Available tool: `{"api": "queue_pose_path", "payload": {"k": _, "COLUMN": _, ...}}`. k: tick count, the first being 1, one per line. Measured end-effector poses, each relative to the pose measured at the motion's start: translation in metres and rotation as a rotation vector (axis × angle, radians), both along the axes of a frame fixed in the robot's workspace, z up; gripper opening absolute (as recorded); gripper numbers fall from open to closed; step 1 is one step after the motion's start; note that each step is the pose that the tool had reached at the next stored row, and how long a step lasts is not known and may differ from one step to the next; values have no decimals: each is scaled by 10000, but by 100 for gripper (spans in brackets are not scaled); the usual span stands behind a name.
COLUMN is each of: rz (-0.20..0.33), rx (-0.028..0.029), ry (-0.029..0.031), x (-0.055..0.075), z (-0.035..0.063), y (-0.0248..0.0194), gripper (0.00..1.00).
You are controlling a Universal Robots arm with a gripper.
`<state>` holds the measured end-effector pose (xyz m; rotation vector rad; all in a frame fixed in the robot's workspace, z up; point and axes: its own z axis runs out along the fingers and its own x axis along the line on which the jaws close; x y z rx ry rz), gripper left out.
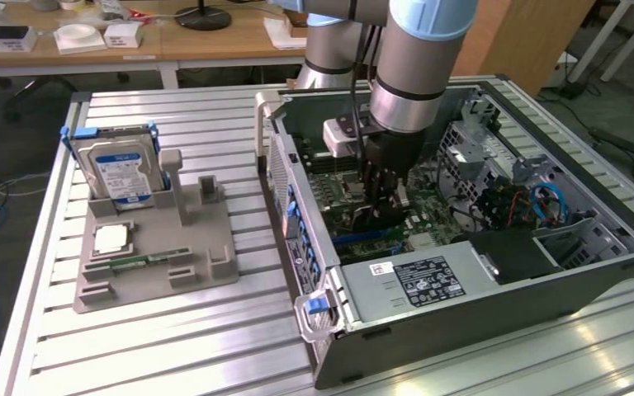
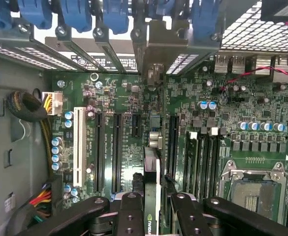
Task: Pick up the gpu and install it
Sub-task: 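Insert the gpu into the slot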
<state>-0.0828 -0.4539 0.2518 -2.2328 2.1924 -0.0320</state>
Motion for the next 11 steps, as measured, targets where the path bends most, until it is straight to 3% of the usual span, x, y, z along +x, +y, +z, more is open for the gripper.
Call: {"api": "queue_pose_path", "payload": {"k": 11, "rz": -1, "rx": -12, "ry": 2, "x": -26, "z": 26, "y": -1, "gripper": 26}}
